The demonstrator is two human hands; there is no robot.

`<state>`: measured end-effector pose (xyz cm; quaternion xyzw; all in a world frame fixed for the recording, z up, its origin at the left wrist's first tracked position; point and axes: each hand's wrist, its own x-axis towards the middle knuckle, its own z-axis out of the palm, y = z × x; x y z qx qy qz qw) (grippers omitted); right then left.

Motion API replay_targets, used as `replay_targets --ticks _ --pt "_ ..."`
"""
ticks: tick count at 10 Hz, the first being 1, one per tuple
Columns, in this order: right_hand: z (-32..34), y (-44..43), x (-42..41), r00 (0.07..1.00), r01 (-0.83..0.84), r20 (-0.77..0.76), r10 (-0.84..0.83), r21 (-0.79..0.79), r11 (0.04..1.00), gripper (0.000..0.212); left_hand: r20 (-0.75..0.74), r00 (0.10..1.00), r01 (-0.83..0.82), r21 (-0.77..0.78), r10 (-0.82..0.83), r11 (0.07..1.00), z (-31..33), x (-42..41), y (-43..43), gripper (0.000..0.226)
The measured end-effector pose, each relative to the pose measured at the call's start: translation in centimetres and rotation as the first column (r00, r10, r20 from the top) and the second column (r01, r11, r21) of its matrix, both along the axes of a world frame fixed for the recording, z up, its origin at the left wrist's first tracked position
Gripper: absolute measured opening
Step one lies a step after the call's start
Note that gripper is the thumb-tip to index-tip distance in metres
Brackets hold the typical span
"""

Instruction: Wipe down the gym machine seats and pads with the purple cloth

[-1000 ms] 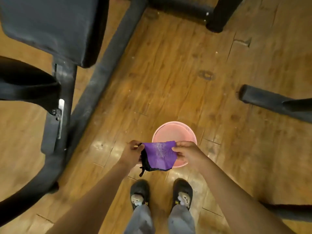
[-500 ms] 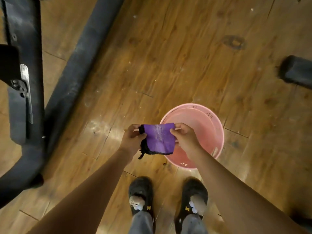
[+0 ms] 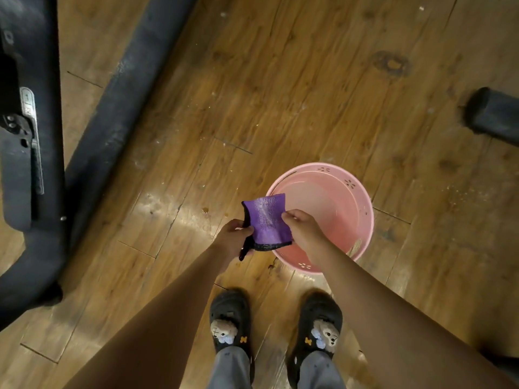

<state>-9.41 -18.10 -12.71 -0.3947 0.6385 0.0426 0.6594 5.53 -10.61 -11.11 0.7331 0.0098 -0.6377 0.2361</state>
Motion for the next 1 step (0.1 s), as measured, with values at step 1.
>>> replay_targets --ticks 1 --pt "0.76 0.26 0.27 0.998 -0.062 -0.003 0.062 0.073 0.995 0.037 0.125 0.983 0.129 0.047 -0.134 0.991 -0.29 -0.45 0.64 0.027"
